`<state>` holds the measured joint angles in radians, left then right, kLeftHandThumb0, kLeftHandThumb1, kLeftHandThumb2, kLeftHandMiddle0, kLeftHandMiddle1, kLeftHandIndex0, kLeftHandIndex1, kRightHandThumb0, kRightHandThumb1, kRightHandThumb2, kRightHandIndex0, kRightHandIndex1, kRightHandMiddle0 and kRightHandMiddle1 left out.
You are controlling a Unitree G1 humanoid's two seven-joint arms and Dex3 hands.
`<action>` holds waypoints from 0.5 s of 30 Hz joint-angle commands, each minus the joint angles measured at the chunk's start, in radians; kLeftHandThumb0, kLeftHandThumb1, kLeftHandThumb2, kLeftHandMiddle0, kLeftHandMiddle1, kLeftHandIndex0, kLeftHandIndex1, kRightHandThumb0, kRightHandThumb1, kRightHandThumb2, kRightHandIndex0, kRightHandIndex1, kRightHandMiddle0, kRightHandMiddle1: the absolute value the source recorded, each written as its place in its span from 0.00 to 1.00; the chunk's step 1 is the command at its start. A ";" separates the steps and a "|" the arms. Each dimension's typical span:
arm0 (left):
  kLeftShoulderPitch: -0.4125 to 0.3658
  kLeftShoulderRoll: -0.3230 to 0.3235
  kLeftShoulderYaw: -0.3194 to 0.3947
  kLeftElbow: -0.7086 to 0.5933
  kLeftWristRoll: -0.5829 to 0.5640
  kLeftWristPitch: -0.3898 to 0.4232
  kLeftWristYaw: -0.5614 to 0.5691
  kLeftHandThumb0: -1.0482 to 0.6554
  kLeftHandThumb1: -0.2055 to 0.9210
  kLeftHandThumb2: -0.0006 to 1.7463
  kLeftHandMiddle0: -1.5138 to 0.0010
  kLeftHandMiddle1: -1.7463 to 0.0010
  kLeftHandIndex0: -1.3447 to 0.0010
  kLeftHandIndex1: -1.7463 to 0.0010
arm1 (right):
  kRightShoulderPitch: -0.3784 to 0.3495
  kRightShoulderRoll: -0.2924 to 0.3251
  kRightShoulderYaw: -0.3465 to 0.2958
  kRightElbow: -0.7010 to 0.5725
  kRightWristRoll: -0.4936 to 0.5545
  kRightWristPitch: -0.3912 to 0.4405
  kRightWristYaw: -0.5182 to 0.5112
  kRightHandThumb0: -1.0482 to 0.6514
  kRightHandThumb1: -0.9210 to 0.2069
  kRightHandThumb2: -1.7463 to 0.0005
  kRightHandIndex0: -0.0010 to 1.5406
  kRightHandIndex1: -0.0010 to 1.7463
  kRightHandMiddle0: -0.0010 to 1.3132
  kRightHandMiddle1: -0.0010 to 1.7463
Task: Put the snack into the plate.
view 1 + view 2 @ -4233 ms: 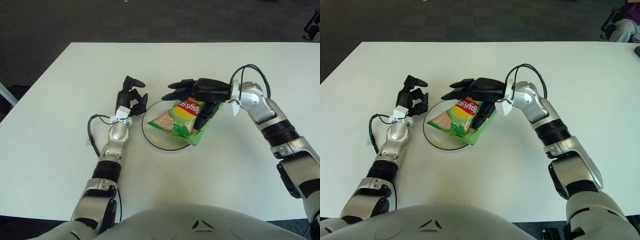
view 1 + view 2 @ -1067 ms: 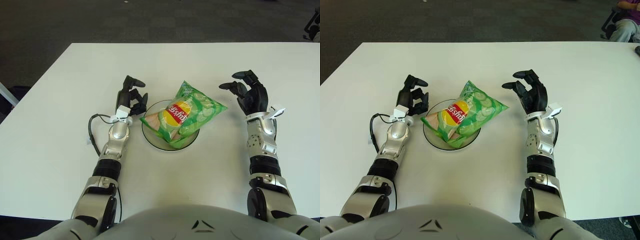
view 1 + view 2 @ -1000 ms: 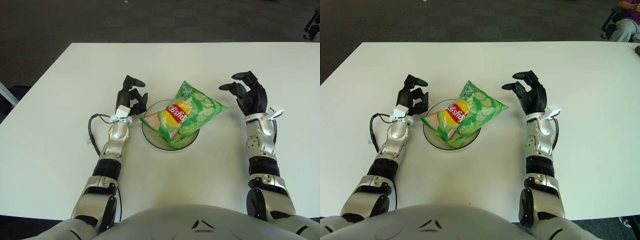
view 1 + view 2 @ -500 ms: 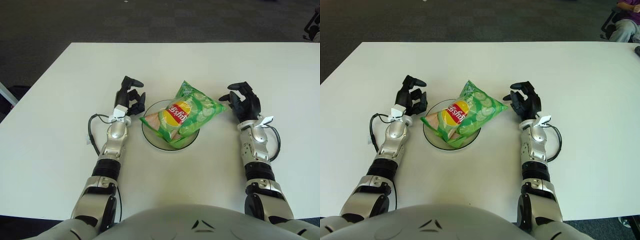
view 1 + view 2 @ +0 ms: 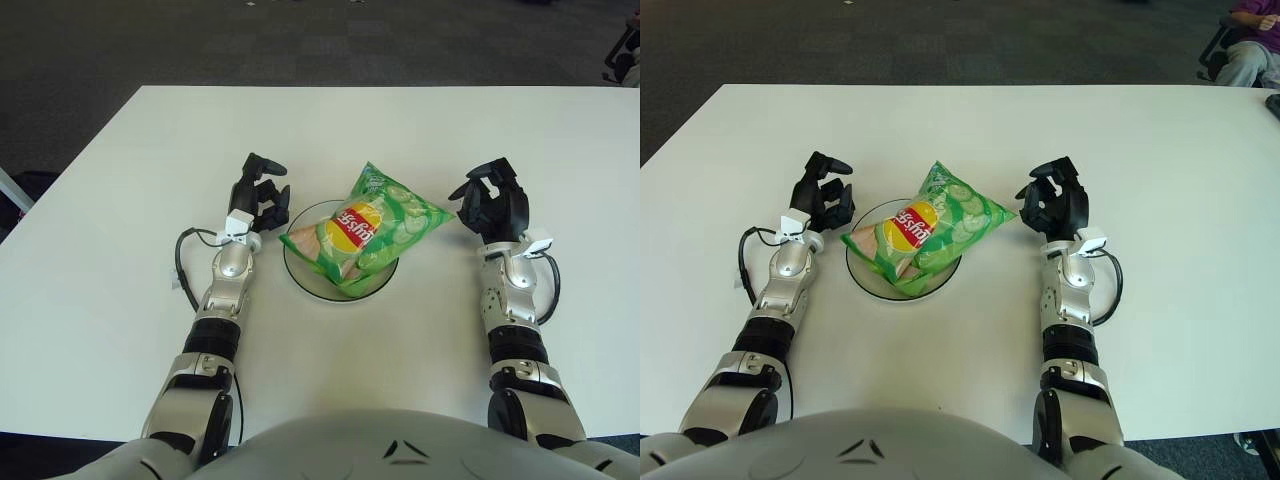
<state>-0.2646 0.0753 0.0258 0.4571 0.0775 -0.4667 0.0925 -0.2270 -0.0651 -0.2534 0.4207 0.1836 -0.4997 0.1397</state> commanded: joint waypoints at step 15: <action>0.015 0.000 0.019 -0.007 -0.036 0.022 -0.024 0.39 0.80 0.47 0.42 0.00 0.75 0.00 | 0.140 0.010 0.078 -0.154 -0.161 0.190 -0.172 0.40 0.20 0.53 0.56 1.00 0.26 1.00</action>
<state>-0.2605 0.0752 0.0364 0.4540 0.0480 -0.4541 0.0744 -0.1435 -0.0661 -0.1860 0.2713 0.0219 -0.3383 -0.0326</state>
